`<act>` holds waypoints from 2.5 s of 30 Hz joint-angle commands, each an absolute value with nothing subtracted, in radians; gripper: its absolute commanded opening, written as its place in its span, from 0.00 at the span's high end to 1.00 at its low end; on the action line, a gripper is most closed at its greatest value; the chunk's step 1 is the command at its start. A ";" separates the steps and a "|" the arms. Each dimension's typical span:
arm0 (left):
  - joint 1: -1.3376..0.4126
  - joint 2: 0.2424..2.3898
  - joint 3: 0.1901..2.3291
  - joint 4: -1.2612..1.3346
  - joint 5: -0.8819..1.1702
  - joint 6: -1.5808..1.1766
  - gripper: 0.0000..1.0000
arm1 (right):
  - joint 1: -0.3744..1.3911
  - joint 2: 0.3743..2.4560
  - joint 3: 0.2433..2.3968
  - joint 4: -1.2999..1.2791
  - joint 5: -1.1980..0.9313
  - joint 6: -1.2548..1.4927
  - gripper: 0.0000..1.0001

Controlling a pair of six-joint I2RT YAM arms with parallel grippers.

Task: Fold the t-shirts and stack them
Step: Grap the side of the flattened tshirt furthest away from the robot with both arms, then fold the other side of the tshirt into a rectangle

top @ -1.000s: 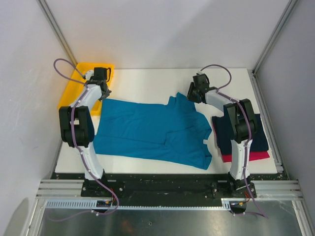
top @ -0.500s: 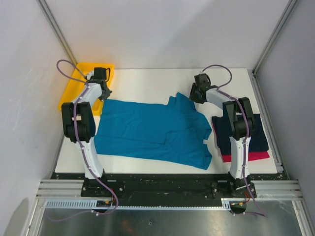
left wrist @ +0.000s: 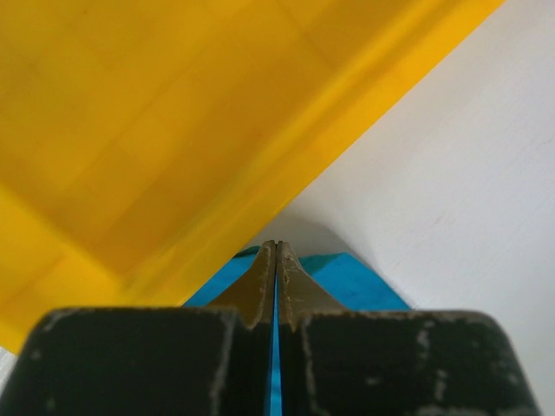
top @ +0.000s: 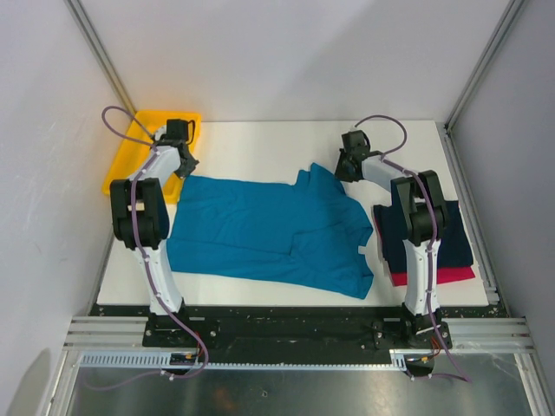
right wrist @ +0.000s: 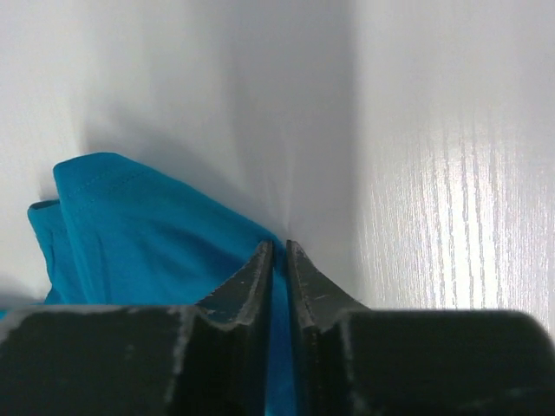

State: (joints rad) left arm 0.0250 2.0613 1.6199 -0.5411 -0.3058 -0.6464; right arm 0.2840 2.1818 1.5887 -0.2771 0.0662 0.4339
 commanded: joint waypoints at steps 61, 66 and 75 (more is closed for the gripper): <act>0.107 1.626 1.080 -0.448 -0.238 -0.668 1.00 | 0.536 1.339 0.892 -0.479 0.204 0.670 1.00; 0.126 1.633 1.048 -0.454 -0.241 -0.679 1.00 | 0.527 1.344 0.879 -0.494 0.216 0.658 1.00; 0.149 1.596 1.049 -0.473 -0.250 -0.671 1.00 | 0.505 1.238 0.887 -0.541 0.209 0.637 1.00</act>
State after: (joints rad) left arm 0.1318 1.6634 1.0462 -0.4770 -0.2253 -0.6575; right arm 0.5117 1.3041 0.8768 -0.5045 0.1795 0.6506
